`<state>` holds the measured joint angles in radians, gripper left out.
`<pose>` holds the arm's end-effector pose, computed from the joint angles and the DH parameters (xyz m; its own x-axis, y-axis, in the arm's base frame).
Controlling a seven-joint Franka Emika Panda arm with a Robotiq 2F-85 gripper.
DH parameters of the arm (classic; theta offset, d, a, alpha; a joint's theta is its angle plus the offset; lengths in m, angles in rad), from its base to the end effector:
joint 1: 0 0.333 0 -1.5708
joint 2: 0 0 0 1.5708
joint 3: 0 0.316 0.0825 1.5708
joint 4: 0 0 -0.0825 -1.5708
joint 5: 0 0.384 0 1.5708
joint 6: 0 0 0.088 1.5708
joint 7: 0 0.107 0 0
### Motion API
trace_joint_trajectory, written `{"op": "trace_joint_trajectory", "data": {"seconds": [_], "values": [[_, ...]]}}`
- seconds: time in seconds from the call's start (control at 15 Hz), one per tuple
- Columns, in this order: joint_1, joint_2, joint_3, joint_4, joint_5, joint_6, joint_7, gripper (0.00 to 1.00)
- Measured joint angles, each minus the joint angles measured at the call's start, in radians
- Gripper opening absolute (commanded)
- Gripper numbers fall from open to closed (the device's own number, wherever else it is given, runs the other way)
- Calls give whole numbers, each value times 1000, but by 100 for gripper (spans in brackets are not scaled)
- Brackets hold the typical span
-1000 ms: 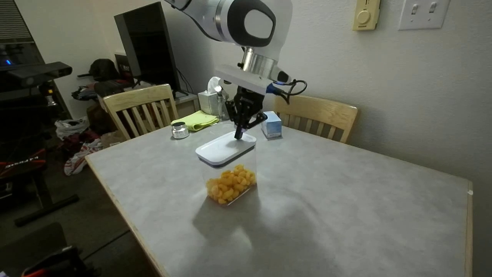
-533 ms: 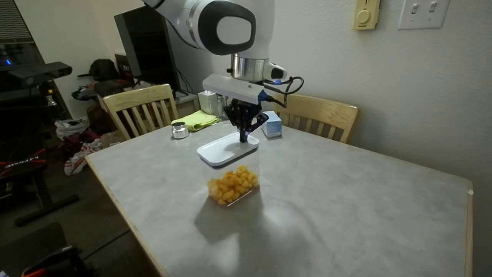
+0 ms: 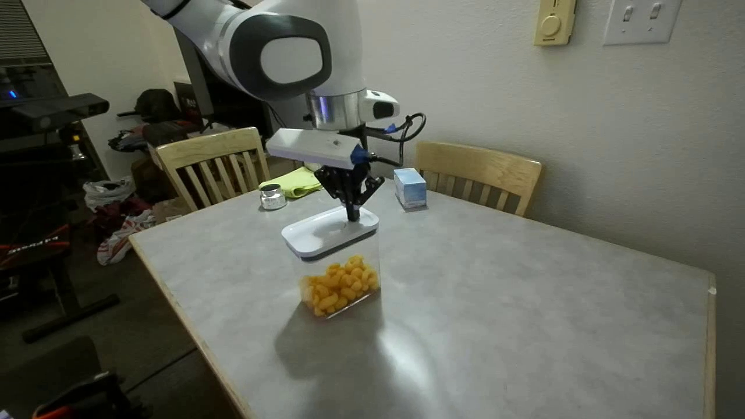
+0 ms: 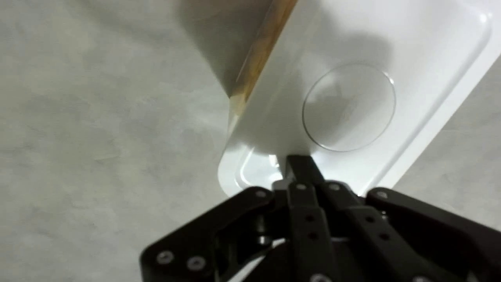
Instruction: Press the button on the white lid then take the lid and put it on the table
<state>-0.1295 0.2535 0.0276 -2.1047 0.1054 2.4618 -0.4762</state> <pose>0.5840 -0.0602 0.3071 0.9498 0.2863 0.1260 0.2917 -0.9561 -0.0263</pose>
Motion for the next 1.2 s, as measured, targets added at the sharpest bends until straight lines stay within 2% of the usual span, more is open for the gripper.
{"op": "trace_joint_trajectory", "data": {"seconds": [0.33, 0.6, 0.87, 1.0, 1.2], "values": [[33, -55, -1, -102, -135, 131, 61, 0], [62, -110, -10, -135, -246, 176, 150, 0], [81, -192, -24, -189, -313, 147, 314, 0], [81, -226, -27, -218, -314, 99, 383, 0], [82, -252, -28, -247, -279, 41, 409, 0]]}}
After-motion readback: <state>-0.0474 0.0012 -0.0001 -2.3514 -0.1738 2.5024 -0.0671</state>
